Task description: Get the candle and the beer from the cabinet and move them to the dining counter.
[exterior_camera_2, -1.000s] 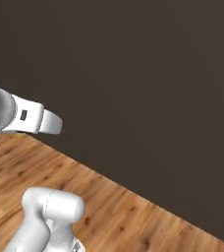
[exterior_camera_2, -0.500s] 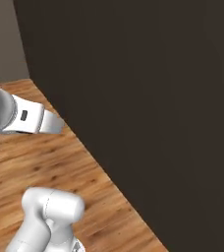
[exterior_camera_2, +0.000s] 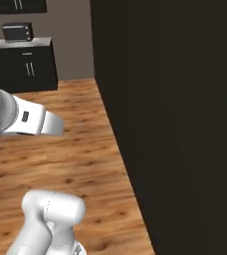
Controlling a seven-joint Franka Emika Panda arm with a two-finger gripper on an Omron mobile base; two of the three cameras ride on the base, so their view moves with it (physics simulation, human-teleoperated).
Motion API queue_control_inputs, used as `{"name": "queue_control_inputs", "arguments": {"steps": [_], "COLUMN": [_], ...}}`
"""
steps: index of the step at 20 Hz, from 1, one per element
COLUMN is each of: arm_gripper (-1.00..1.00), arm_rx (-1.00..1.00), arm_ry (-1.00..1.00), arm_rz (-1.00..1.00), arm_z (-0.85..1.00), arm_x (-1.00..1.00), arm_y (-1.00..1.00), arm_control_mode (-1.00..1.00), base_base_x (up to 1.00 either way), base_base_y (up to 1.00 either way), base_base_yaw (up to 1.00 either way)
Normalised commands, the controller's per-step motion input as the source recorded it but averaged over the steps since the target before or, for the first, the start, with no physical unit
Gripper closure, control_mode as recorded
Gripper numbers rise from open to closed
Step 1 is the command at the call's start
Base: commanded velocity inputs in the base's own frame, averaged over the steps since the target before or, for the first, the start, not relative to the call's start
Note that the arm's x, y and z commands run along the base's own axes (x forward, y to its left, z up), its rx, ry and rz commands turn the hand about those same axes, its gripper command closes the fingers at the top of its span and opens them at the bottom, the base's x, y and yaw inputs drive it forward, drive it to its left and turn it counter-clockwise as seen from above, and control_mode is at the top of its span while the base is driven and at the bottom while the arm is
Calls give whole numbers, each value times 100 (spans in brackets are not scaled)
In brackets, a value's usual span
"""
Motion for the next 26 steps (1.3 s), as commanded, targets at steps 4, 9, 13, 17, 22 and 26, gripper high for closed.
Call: {"name": "queue_control_inputs", "arguments": {"steps": [4, 9, 13, 17, 22, 26], "arm_gripper": [-100, -100, -100, -100, -100, -100], "arm_rx": [0, 0, 0, 0, 0, 0], "arm_ry": [0, 0, 0, 0, 0, 0], "arm_rz": [0, 0, 0, 0, 0, 0], "arm_z": [0, 0, 0, 0, 0, 0], "arm_x": [0, 0, 0, 0, 0, 0], "arm_y": [0, 0, 0, 0, 0, 0], "arm_control_mode": [100, 100, 100, 100, 100, 100], "base_base_x": [100, 100, 100, 100, 100, 100], "base_base_y": [-5, 0, 0, 0, 0, 4], "base_base_yaw": [52, 39, 25, 14, 6, 9]}}
